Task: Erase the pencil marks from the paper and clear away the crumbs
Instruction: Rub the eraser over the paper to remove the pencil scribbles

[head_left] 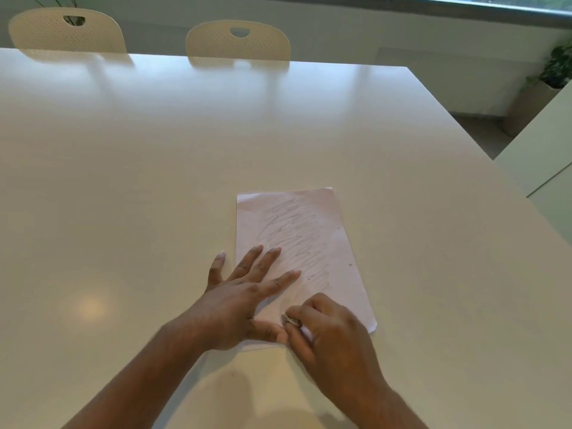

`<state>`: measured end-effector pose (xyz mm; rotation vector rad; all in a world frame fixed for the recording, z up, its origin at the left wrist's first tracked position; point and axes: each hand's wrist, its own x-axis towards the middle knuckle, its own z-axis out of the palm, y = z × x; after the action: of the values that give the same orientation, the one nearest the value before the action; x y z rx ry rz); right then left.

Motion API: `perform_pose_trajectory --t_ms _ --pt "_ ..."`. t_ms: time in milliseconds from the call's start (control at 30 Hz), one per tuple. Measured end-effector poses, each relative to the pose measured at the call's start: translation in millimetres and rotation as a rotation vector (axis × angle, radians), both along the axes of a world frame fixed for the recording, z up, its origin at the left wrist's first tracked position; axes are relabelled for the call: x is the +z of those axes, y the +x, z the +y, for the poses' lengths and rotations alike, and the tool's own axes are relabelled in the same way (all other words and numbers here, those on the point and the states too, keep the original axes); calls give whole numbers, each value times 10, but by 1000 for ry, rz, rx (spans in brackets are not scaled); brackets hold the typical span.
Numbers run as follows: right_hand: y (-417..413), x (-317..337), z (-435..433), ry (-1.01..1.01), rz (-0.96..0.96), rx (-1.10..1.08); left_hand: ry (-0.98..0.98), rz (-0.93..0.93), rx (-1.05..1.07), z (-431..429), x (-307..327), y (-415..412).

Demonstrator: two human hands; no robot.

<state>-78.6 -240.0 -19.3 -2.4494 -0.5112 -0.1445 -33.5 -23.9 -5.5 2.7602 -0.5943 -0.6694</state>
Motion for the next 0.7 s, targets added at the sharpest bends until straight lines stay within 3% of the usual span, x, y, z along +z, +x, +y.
perform_pose_trajectory --t_ms 167,333,533,700 --pt "288 10 -223 -39 -101 -207 -3 13 7 -8 11 2" --pt "26 20 6 27 74 50 4 2 1 0 4 -1" --pt "322 5 -262 27 -33 -202 -10 5 9 -6 -9 8" --pt "9 20 -46 58 97 103 -22 -1 2 8 -11 4"
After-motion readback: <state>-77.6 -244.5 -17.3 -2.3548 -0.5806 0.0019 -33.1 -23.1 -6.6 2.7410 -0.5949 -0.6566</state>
